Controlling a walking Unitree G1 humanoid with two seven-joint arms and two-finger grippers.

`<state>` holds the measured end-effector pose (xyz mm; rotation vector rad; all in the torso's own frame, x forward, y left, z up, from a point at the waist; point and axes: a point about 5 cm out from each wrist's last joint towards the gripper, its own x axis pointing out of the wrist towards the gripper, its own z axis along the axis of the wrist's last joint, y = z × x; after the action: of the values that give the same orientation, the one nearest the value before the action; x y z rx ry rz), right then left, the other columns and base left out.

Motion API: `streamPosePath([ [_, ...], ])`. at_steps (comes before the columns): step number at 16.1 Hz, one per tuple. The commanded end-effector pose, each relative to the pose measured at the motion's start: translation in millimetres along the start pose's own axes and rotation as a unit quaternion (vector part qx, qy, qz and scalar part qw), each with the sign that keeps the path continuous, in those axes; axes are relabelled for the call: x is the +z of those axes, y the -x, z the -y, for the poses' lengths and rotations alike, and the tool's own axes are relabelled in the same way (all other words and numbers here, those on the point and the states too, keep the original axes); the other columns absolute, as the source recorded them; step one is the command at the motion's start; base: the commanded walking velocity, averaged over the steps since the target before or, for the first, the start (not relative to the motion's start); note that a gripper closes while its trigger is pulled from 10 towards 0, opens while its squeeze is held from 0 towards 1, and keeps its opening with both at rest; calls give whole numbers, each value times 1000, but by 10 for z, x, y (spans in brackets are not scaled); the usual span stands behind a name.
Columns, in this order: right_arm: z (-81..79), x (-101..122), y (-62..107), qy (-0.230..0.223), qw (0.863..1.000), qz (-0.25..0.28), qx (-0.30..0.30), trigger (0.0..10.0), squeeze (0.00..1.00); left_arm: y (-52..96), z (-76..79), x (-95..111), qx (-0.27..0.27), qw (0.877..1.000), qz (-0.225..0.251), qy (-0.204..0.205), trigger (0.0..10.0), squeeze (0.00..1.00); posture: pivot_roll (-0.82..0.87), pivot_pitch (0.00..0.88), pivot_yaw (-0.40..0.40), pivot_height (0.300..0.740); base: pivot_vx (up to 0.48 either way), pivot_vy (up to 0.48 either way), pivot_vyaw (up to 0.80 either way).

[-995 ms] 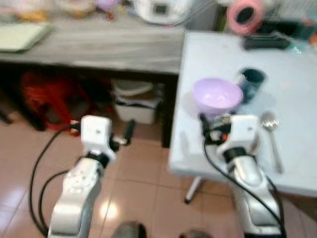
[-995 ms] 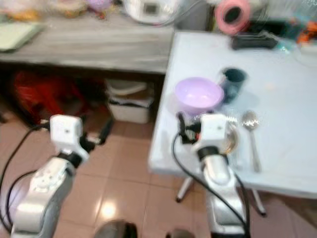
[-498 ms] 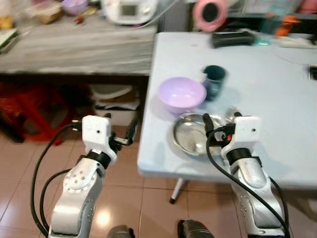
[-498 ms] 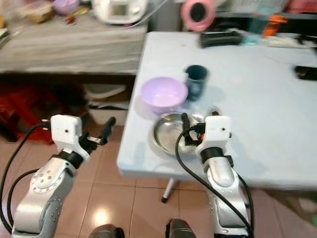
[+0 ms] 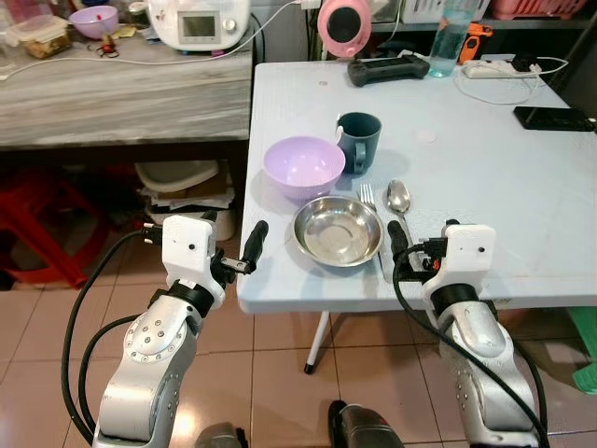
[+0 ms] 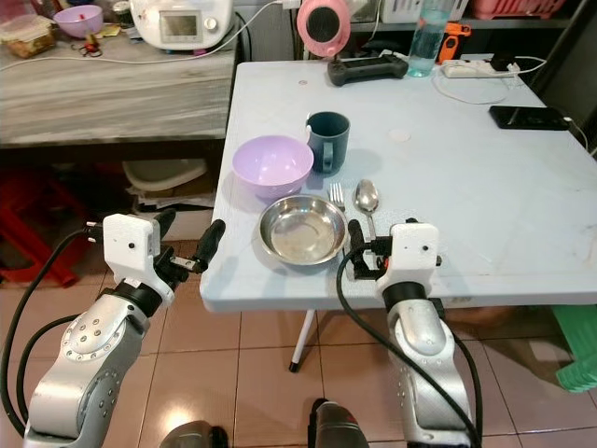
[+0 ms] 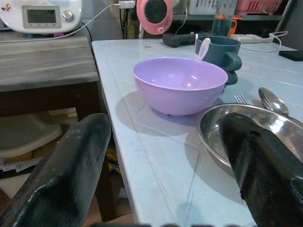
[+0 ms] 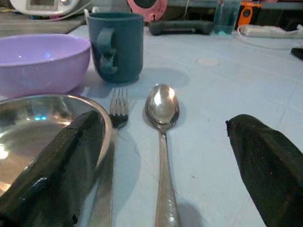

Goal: Setting the table

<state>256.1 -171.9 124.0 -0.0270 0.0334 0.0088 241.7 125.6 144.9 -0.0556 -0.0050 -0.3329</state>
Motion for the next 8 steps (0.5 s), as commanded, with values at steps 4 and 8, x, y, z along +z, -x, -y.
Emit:
streamPosePath([
  [4,9,-84,-46,-14,999,-37,26,10000,0,4,10,39,-4,1000,8,-18,10000,0,4,104,52,740,0,0,0],
  [8,-105,-5,-47,-48,995,-25,86,10000,0,-5,16,41,-3,1000,8,-17,10000,0,-1,110,53,740,0,0,0],
])
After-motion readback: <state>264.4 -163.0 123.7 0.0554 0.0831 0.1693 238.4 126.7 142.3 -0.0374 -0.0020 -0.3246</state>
